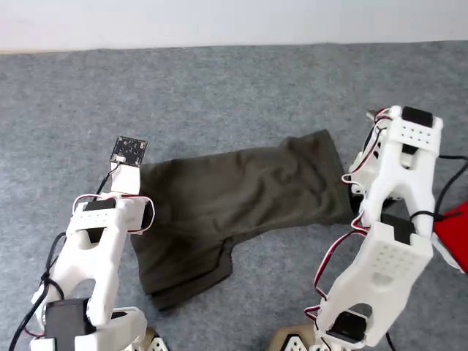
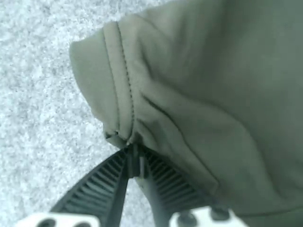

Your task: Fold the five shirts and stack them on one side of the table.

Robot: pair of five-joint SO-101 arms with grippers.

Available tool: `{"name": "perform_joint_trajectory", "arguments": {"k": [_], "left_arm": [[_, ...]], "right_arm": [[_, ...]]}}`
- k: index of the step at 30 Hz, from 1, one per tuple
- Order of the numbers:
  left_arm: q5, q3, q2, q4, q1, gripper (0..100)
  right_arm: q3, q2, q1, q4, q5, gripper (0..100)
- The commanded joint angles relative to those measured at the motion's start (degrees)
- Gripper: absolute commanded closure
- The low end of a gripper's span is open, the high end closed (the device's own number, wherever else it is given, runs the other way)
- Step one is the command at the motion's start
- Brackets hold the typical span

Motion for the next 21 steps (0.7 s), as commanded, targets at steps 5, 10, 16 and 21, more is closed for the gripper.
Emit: {"name": "perform_joint_trajectory", "arguments": {"k": [5, 10, 16, 21], "left_arm": [[0.0, -1.8, 0.0, 0.6, 0.2, 100], [0.0, -1.8, 0.0, 0.6, 0.2, 100], [0.0, -1.8, 0.0, 0.6, 0.2, 100], [0.0, -1.8, 0.0, 0.6, 0.2, 100]], "right_arm": [[-0.3, 0.0, -3.5, 2.2, -1.5, 86.5], [-0.6, 3.5, -5.2, 1.9, -1.5, 86.6], [-0.6, 5.8, -4.9, 0.7, -1.6, 86.7], [-1.1, 5.8, -5.6, 0.5, -1.1, 94.7]]}}
